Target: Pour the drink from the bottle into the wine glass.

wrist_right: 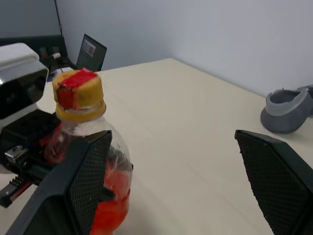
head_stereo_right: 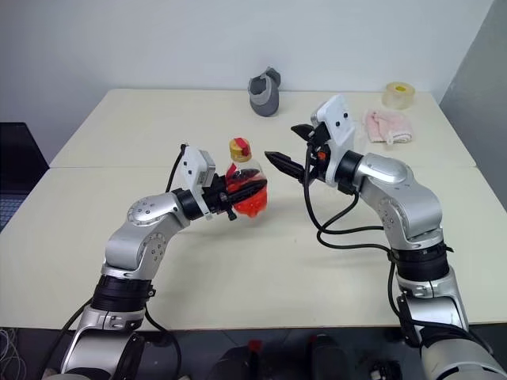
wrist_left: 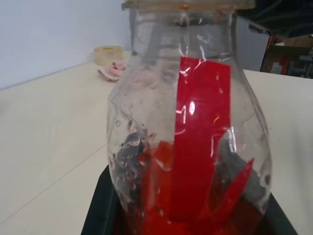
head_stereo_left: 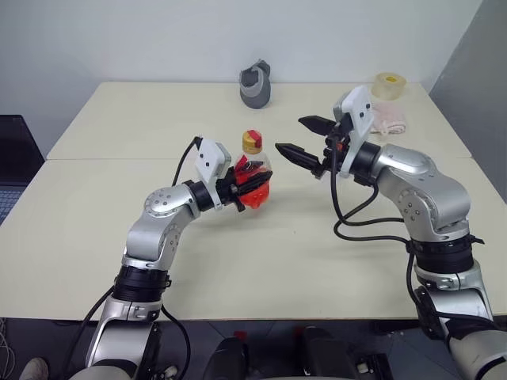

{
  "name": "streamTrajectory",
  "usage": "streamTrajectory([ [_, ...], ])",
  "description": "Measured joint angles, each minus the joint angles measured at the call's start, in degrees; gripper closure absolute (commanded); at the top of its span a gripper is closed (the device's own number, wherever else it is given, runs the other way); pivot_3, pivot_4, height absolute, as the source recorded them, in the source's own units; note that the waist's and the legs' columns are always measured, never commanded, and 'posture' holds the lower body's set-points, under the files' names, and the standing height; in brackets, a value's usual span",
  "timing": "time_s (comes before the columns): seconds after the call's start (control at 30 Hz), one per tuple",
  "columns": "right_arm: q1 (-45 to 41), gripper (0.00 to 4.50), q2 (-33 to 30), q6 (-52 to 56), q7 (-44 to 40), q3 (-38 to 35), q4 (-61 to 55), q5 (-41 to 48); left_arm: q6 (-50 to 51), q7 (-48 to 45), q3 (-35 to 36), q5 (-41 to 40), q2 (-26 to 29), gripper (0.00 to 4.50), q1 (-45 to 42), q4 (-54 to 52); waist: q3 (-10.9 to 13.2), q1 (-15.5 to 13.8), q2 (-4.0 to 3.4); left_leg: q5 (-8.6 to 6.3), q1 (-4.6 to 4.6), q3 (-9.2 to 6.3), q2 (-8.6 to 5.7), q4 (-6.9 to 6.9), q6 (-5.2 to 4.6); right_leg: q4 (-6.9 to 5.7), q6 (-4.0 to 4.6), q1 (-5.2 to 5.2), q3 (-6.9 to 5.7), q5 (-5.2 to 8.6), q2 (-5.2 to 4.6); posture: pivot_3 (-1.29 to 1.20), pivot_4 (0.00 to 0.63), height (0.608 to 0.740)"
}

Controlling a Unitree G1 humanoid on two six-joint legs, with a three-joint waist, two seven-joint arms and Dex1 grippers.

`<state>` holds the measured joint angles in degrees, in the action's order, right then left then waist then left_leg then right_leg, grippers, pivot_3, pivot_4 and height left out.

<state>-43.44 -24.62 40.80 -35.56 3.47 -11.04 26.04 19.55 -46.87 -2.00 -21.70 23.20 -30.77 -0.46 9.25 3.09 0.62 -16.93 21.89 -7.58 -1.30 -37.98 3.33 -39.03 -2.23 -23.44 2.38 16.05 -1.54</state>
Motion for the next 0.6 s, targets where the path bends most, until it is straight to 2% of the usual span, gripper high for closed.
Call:
streamTrajectory([
  [0.2,0.14,0.21,0.23,0.66,-1.46,-0.01,-1.66,1.45,-0.07,-0.07,0.00,0.01,0.00,3.08,-0.01,0.01,0.00,0.00,0.00,0.00,0.00,0.00,0.01,0.00,0.00,0.00,0.00,0.00,0.00,0.00,0.00,0.00,0.150,0.740],
  [0.6,-4.09,0.21,9.14,2.71,1.60,1.13,-2.57,3.43,-0.27,-0.24,0.00,0.03,-0.01,3.08,-0.13,0.07,0.00,0.04,0.00,0.04,0.00,-0.04,0.01,0.00,0.08,0.00,0.00,0.00,-0.01,0.00,0.00,0.00,0.150,0.740],
])
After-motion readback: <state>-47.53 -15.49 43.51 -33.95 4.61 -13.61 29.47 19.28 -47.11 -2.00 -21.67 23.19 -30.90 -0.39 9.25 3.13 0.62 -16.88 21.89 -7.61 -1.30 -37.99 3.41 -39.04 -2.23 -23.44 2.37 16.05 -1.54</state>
